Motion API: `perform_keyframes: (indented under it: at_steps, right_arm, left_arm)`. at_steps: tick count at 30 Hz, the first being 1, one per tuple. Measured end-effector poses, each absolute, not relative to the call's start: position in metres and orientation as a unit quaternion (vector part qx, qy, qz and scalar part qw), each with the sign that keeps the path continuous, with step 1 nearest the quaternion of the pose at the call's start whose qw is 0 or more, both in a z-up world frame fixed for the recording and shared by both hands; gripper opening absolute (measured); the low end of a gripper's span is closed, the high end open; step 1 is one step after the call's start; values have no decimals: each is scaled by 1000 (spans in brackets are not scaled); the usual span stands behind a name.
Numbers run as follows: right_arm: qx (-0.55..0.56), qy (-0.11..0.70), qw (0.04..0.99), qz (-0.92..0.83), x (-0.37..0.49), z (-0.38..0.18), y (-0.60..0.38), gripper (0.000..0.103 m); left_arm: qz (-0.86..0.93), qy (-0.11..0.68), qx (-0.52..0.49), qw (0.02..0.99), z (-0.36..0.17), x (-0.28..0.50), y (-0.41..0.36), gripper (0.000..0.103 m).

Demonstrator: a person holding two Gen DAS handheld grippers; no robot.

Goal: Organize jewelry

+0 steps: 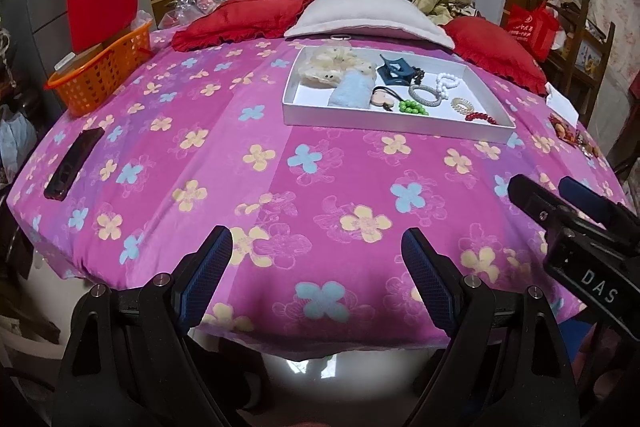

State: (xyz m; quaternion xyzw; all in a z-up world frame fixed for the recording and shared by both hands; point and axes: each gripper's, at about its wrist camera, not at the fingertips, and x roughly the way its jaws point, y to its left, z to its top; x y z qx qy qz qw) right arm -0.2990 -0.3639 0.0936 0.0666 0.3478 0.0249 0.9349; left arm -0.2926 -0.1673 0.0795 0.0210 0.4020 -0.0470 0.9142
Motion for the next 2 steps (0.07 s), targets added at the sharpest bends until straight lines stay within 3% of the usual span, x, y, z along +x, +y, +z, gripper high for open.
perform_keyframes:
  at_steps: [2]
  right_arm:
    - [66,350,934,29,-301,93,-363,76]
  left_arm:
    - [-48,401,19,915,81,-295,-168,86]
